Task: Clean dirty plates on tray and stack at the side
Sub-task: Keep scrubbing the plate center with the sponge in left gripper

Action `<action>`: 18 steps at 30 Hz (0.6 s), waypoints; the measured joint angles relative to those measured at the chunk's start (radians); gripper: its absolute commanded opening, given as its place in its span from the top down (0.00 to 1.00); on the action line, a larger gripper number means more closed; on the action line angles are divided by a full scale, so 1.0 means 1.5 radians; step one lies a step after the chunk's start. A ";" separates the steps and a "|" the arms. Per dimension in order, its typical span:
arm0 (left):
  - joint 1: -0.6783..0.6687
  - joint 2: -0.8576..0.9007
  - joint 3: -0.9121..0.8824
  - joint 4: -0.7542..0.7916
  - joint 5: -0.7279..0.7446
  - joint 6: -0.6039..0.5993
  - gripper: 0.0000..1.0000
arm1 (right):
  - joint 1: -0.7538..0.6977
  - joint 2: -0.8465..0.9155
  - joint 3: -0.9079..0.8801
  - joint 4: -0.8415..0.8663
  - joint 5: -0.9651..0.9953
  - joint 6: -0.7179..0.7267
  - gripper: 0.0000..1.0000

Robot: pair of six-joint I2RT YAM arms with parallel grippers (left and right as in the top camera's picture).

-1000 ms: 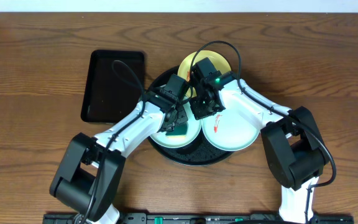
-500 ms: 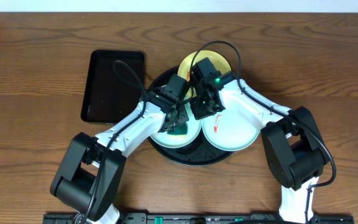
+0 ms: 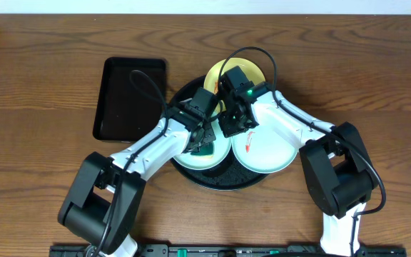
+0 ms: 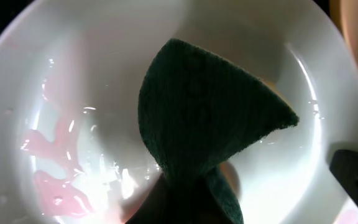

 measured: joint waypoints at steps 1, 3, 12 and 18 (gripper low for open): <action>-0.001 0.000 0.000 -0.004 -0.005 0.000 0.93 | 0.000 0.000 0.000 0.000 0.000 0.000 0.99; -0.002 0.000 0.000 -0.013 -0.019 0.000 0.93 | 0.000 0.000 0.000 0.000 0.000 0.000 0.99; -0.003 -0.005 0.000 -0.103 -0.126 -0.033 0.93 | 0.002 0.000 0.000 -0.001 -0.005 0.000 0.99; -0.002 -0.026 0.000 -0.129 -0.192 -0.038 0.92 | 0.002 0.000 0.000 -0.001 -0.005 0.000 0.99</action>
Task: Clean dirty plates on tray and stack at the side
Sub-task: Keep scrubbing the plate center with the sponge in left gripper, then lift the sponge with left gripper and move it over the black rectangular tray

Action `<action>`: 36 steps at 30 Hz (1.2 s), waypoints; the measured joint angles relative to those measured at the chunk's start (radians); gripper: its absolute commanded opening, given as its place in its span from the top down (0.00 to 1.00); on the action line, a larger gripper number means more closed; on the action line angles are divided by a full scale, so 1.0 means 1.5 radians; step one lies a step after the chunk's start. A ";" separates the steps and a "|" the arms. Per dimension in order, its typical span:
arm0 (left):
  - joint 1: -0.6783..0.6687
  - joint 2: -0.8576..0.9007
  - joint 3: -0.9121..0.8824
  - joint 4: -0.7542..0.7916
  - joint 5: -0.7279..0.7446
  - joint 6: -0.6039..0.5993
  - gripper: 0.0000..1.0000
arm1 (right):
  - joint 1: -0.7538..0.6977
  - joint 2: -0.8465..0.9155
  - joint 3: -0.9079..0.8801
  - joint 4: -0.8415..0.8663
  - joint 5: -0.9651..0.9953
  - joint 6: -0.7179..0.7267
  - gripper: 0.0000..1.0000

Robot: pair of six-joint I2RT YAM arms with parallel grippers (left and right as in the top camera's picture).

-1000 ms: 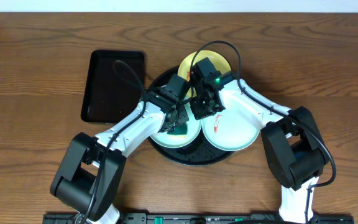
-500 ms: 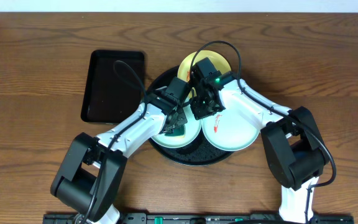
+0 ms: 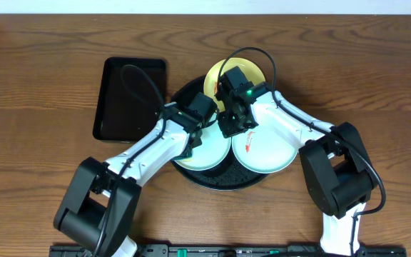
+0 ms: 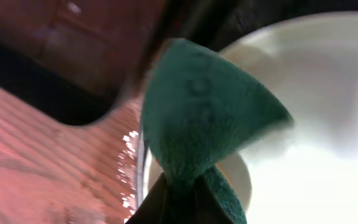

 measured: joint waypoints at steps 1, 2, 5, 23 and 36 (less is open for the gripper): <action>0.000 -0.002 0.000 -0.001 -0.005 0.000 0.93 | 0.000 0.000 0.000 0.000 0.000 0.000 0.99; 0.002 -0.011 0.000 -0.003 -0.019 0.000 0.93 | 0.000 0.000 0.000 0.000 0.000 0.000 0.99; 0.007 -0.031 0.000 -0.002 -0.038 0.000 0.93 | 0.000 0.000 0.000 0.000 0.000 0.000 0.99; 0.007 -0.055 -0.013 0.137 0.145 0.000 0.92 | 0.000 0.000 0.000 0.000 0.002 0.000 0.99; 0.002 0.021 -0.007 0.072 0.101 -0.001 0.93 | 0.000 0.000 0.000 0.000 0.005 0.000 0.99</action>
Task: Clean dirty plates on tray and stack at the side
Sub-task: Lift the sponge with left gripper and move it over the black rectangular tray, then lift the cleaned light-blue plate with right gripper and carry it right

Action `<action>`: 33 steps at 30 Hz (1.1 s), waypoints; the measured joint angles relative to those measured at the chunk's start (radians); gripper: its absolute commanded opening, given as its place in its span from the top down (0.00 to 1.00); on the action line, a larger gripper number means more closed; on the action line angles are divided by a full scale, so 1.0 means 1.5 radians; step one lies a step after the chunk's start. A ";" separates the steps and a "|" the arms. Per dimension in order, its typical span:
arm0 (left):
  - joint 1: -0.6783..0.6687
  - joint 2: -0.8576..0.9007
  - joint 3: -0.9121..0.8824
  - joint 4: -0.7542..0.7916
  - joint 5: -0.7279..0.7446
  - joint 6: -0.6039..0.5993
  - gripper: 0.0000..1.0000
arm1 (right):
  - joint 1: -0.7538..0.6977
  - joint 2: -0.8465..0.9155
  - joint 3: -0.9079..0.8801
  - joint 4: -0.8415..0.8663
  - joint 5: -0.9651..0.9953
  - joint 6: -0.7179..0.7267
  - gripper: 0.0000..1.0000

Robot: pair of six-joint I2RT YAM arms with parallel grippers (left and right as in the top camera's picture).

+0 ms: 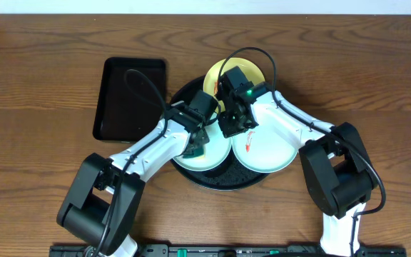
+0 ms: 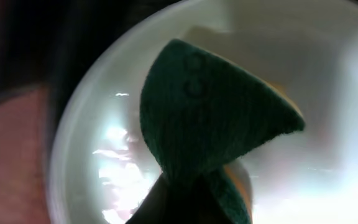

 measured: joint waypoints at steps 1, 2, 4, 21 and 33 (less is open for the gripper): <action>0.000 -0.001 0.001 -0.020 -0.017 0.000 0.93 | 0.000 0.000 0.000 0.000 0.000 0.000 0.99; 0.000 -0.002 0.001 -0.040 -0.037 0.000 0.93 | 0.000 0.000 0.000 0.000 0.000 0.000 0.99; 0.000 -0.009 0.005 -0.079 -0.074 0.000 0.92 | 0.000 0.000 0.000 0.000 -0.002 0.000 0.99; 0.082 -0.187 0.008 -0.076 -0.156 -0.012 0.92 | 0.000 0.001 0.084 -0.085 0.016 -0.002 0.99; 0.172 -0.190 0.008 -0.054 -0.063 0.044 0.92 | 0.018 -0.034 0.229 -0.194 0.172 -0.018 0.99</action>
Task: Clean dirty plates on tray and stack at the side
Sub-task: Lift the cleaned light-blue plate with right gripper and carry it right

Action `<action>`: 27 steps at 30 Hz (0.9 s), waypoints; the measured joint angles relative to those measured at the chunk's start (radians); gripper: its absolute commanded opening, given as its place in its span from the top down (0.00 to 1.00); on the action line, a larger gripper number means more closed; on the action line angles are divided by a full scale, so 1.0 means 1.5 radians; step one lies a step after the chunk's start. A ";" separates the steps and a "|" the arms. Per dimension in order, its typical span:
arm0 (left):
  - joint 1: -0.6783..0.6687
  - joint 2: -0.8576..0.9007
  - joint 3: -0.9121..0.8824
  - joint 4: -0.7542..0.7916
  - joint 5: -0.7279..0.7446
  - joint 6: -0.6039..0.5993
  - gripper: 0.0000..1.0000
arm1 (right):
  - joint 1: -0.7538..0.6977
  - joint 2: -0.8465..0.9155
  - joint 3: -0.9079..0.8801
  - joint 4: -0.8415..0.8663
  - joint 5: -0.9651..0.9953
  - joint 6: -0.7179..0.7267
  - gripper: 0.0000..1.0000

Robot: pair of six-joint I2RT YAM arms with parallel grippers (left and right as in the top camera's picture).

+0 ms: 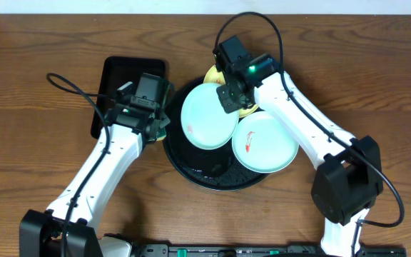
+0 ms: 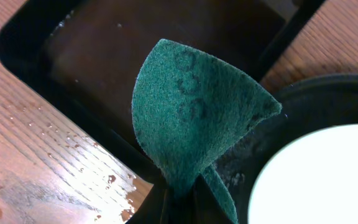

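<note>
My left gripper (image 2: pixel 180 194) is shut on a folded green sponge (image 2: pixel 197 118), held over the gap between the black rectangular tray (image 2: pixel 104 56) and the round black tray (image 2: pixel 328 93). In the overhead view the left gripper (image 1: pixel 155 123) sits left of the round tray (image 1: pixel 191 170). There my right gripper (image 1: pixel 228 96) is shut on the far rim of a clean pale plate (image 1: pixel 205 118), held raised over the round tray's back left. A white plate with a red smear (image 1: pixel 265 143) lies on the tray's right. A yellow plate (image 1: pixel 212 73) peeks out behind.
The rectangular tray (image 1: pixel 123 93) lies at the left on the wooden table (image 1: pixel 41 143), with water drops on the wood beside it. Both arms' cables loop above the trays. Bare wood lies right of the round tray.
My left gripper has moved with the sponge from the pale plate to the left, off the round tray. The right gripper has moved back and left with the pale plate, which is off its earlier spot.
The sponge was pressed on the pale plate over pink smears, then at the plate's left rim, then back on it with the smears fainter. The right gripper stayed at the plate's rim throughout. Now the sponge is withdrawn and the plate is held raised.
</note>
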 measured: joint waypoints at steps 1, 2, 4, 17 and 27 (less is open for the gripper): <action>0.005 0.000 0.000 0.000 0.003 0.002 0.93 | 0.005 -0.001 0.011 -0.011 0.016 0.000 0.99; 0.010 0.000 0.000 0.000 0.004 0.002 0.93 | 0.009 -0.001 0.021 -0.021 0.031 0.000 0.99; 0.016 0.000 0.000 -0.001 0.007 0.003 0.93 | 0.020 -0.001 0.040 -0.037 0.059 0.000 0.99; 0.017 0.000 -0.002 -0.007 0.010 0.012 0.92 | 0.134 -0.004 0.098 -0.086 0.354 -0.004 0.99; 0.017 0.000 -0.002 -0.007 0.021 0.012 0.92 | 0.226 -0.004 0.099 -0.086 0.549 -0.011 0.99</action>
